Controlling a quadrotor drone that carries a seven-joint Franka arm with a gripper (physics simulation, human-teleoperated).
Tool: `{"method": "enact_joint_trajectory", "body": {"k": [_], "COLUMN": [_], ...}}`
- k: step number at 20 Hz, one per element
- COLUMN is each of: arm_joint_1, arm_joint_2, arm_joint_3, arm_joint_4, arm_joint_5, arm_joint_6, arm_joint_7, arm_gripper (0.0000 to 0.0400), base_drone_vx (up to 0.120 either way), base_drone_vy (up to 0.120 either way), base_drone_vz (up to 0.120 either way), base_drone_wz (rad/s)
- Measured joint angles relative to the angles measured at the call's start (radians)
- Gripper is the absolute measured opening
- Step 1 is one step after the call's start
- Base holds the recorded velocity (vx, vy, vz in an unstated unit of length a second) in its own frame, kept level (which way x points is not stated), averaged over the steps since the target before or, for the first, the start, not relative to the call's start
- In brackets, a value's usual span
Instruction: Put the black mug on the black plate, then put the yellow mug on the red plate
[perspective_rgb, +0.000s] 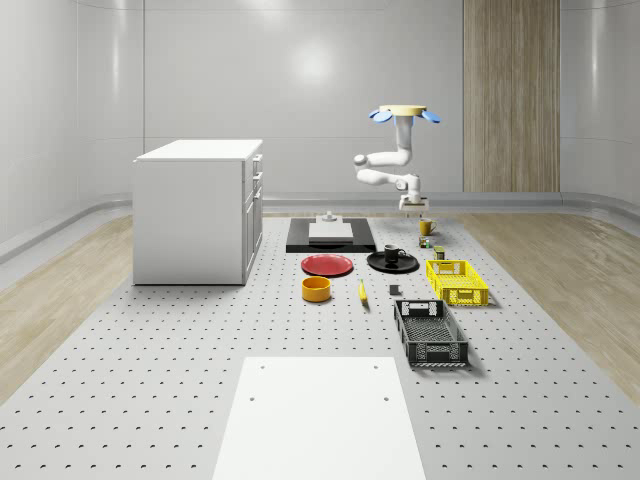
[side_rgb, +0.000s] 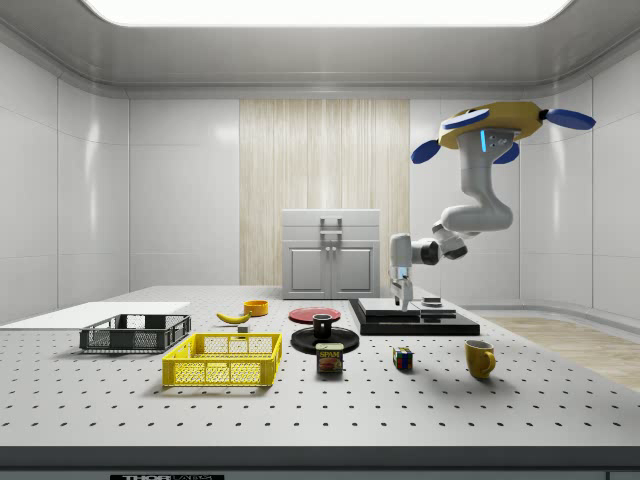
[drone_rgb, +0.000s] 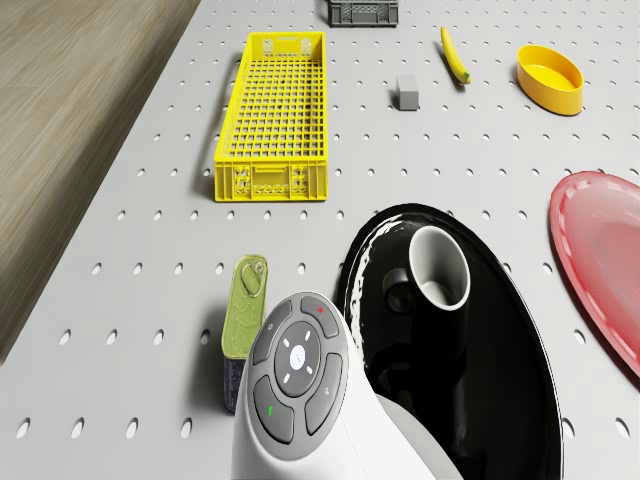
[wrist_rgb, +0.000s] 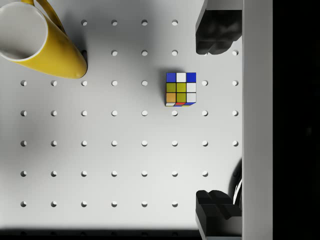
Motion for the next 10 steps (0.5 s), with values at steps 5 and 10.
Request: {"method": "enact_joint_trajectory", "body": {"k": [5,10], "arm_joint_1": [0.002,0.003], "arm_joint_2": [0.003,0.006], "arm_joint_3": [-0.001,-0.001], "arm_joint_4": [0.000,-0.001], "arm_joint_5": [-0.001,-0.003], "arm_joint_6": [-0.003,-0.005], "arm_joint_7": [-0.001,-0.003], "arm_gripper": [0.0400,0.0400], "base_drone_vx": [-0.120,-0.120], "base_drone_vy": [0.120,0.120], "base_drone_vz": [0.000,0.000], "base_drone_wz": [0.000,0.000]}}
